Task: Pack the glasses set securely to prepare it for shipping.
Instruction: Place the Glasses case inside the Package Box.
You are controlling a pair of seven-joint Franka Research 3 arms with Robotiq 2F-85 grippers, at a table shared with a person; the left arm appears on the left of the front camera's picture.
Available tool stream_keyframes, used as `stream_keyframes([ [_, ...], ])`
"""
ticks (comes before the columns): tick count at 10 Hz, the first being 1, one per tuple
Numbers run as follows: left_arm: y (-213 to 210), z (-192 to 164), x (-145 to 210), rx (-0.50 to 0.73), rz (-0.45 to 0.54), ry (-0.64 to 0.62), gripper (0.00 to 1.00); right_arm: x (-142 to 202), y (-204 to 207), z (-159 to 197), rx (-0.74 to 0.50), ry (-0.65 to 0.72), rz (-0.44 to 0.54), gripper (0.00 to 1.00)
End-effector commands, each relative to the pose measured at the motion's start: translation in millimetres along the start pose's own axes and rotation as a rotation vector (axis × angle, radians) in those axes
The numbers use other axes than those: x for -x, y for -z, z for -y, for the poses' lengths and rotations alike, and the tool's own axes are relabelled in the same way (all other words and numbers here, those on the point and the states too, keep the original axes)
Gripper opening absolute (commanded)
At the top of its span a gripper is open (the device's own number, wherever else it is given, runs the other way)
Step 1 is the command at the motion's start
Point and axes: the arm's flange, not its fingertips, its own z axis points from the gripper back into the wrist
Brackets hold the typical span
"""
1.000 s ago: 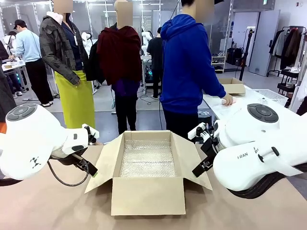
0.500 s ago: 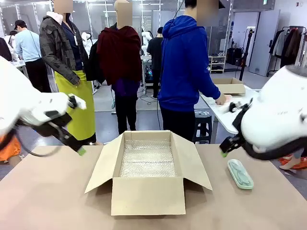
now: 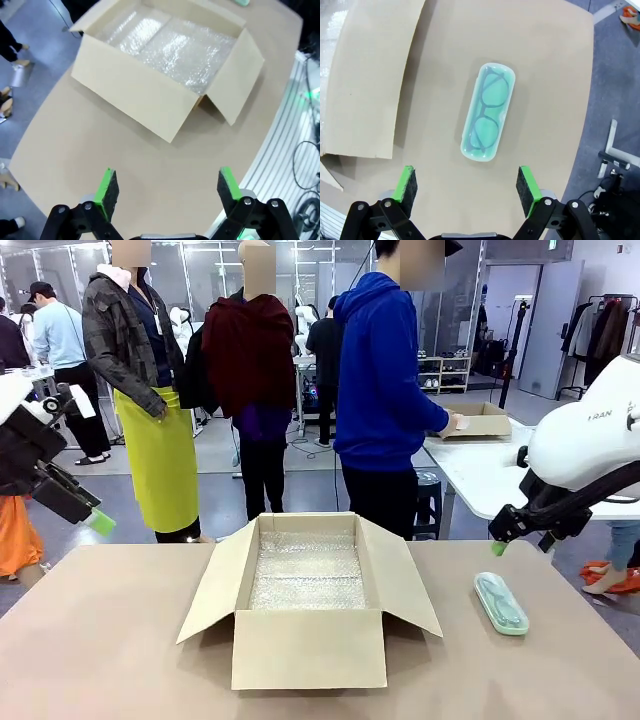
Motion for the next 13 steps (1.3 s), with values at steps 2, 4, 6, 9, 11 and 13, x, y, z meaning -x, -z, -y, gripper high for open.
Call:
stream_keyframes([
  [2,14.6,4.9,-6.8,-0.006,-0.039,-0.005,1.00,8.3,-9.7,-6.0,-0.001,-0.015,0.018,1.00],
  [4,14.6,4.9,-6.8,-0.006,-0.039,-0.005,1.00,0.7,-6.0,-4.4,0.001,-0.010,0.012,1.00],
  [6,14.6,4.9,-6.8,-0.006,-0.039,-0.005,1.00,-12.1,43.7,5.5,-0.069,-0.023,-0.024,1.00],
  [9,14.6,4.9,-6.8,-0.006,-0.039,-0.005,1.00,-13.8,93.7,7.1,-0.007,0.035,-0.087,1.00],
  [11,14.6,4.9,-6.8,-0.006,-0.039,-0.005,1.00,-14.1,111.7,11.1,0.002,0.068,-0.078,1.00],
  [13,14.6,4.9,-6.8,-0.006,-0.039,-0.005,1.00,-16.9,131.1,19.4,0.009,0.085,-0.111,1.00],
])
